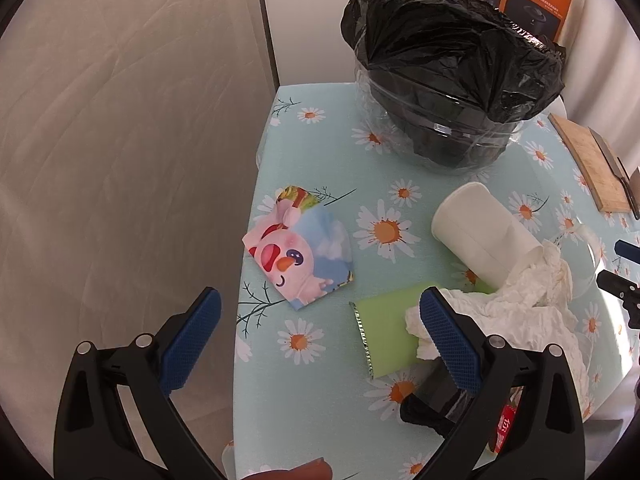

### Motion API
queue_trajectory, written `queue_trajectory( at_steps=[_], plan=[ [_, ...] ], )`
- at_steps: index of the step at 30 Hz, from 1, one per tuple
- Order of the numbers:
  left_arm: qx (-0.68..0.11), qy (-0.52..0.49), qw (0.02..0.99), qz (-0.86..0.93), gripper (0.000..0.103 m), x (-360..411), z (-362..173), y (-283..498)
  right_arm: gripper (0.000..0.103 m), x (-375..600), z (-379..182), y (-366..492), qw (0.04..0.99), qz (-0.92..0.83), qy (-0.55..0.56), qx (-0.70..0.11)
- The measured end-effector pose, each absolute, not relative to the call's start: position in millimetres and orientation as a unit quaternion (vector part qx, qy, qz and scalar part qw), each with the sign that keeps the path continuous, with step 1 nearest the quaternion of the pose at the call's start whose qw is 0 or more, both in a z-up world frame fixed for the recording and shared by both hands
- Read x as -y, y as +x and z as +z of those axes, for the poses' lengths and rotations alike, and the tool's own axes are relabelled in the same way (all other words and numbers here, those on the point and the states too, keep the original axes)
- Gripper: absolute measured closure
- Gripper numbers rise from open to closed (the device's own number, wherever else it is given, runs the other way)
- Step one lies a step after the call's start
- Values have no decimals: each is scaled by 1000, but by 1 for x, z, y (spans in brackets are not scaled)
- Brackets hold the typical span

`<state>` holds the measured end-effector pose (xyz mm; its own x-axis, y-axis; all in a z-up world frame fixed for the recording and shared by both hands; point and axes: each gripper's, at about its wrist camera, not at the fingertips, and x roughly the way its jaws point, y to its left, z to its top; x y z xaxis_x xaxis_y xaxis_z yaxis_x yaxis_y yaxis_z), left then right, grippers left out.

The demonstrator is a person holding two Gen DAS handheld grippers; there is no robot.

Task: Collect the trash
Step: 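Grasp the pink cartoon mask with the left tool while the right tool grasps the clear plastic cup, then carry the mask and clear cup over the black bin and open both tools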

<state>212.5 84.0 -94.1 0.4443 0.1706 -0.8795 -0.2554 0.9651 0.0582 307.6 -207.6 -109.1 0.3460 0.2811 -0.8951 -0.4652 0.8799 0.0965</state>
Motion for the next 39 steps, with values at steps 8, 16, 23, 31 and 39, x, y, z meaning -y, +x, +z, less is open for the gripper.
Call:
queue_trajectory(
  at_steps=[8,16,23,31,39],
  plan=[
    [-547,-33,826,131,6,-113,-139,256,8,205,-129,334,796,210,-72,-563],
    [-573,-22,813,103,6,-112,-170,282,40,202,-139,341,779,223,-52,-583],
    [-574,-35,813,95,4,-115,-186,289,51,202,-147,333,770,241,-42,-590],
    [-568,-46,818,75,4,-123,-191,289,51,206,-144,328,774,220,-47,-592],
    [-596,-60,797,79,25,-123,-183,295,51,221,-124,324,797,205,-39,-566]
  ],
)
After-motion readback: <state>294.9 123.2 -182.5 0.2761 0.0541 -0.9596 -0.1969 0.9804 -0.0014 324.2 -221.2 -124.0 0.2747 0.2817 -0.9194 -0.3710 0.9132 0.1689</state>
